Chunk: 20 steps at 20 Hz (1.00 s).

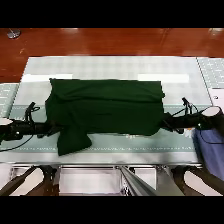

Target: Fold the shirts.

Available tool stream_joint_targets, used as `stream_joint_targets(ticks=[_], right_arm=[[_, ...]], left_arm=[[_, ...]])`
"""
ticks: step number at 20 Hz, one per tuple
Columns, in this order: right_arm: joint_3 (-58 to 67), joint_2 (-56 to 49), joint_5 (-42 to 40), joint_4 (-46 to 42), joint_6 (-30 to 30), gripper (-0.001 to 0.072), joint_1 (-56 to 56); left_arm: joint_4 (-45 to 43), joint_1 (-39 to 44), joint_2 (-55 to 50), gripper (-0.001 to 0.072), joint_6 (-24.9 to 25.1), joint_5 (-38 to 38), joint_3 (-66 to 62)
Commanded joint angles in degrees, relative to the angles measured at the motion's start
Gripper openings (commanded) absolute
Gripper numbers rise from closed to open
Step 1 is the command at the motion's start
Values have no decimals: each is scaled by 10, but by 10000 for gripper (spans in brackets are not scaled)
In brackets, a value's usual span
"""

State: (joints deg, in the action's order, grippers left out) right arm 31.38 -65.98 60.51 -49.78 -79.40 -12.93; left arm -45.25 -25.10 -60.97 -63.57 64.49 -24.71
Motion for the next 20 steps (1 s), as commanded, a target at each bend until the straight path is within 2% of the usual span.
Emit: stream_joint_targets(ticks=[1, 3, 5, 7, 10, 14, 20], right_arm=[[73, -14, 5, 1, 8, 26, 3], [118, -16, -5, -5, -5, 26, 2], [164, -42, -19, 8, -7, 26, 15], [215, -88, -25, 17, -15, 26, 21], [286, -156, -25, 35, -15, 26, 21], [365, -231, -25, 36, -15, 26, 21], [449, -321, -43, 78, -13, 26, 21]], left_arm=[[13, -2, 0, 20, 1, 18, -75], [-2, 5, -1, 20, -1, -6, -127], [-26, 27, -20, 19, -34, -56, -169], [-25, 57, -69, 19, -53, -76, -225], [-31, 94, -156, 19, -62, -73, -323], [-34, 99, -263, 20, -117, -82, -457], [-34, 123, -400, 20, -133, -40, -577]])
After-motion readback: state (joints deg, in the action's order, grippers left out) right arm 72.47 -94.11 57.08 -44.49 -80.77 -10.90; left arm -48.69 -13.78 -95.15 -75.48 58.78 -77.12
